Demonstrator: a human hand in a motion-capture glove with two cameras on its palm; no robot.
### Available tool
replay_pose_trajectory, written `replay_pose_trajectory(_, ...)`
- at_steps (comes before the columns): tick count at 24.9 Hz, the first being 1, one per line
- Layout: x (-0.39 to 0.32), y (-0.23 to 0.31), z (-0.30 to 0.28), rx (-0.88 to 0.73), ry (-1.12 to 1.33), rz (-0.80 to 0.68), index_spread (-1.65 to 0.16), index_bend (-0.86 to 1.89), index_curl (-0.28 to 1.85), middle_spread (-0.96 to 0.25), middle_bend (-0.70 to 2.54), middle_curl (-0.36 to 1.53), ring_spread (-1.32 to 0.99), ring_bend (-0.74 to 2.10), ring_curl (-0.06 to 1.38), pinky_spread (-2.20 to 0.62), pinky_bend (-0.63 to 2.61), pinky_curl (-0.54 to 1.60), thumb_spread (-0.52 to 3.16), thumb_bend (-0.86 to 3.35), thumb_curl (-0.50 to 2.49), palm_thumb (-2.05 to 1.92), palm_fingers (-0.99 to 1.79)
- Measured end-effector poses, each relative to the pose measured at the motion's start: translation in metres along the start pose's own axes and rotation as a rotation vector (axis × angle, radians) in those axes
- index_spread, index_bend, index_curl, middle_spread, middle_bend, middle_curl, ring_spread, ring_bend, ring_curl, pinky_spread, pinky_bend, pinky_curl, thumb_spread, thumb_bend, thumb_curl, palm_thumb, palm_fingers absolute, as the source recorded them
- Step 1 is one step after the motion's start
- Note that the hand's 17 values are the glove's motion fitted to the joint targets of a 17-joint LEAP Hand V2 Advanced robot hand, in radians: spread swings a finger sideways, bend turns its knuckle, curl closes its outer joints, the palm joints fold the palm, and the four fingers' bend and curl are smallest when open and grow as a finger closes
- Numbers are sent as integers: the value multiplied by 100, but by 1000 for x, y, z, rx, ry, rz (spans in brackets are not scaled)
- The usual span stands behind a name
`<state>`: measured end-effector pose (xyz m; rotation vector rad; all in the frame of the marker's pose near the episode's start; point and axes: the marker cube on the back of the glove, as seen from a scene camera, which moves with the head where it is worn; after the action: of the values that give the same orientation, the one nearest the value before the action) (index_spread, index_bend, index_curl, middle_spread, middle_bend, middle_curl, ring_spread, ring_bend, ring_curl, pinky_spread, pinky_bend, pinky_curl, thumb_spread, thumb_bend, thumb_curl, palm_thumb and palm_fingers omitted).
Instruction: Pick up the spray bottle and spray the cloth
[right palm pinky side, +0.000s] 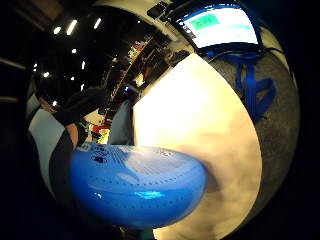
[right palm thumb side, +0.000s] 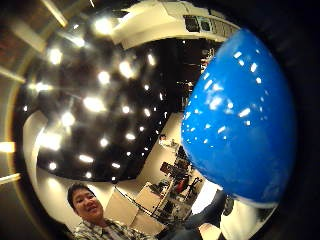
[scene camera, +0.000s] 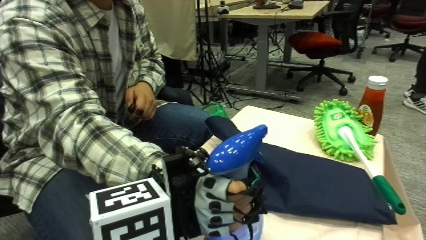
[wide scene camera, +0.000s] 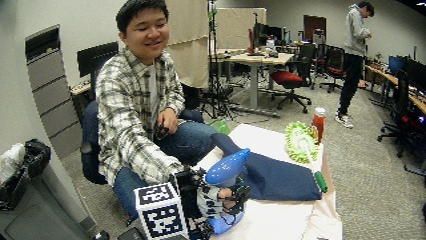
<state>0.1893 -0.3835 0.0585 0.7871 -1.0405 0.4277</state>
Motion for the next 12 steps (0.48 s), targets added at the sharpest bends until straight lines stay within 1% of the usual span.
replay_pose_trajectory(5, -1, 0, 0, 36, 1, 15, -25, 30, 41, -9, 49, 48, -16, 48, 41, -7, 31, 37, 36, -2, 66, 111, 136)
replay_pose_trajectory(12, -2, 3, 0, 57, -5, 13, -24, 35, 46, -9, 51, 49, -17, 52, 43, -9, 32, 38, 25, -2, 69, 111, 136)
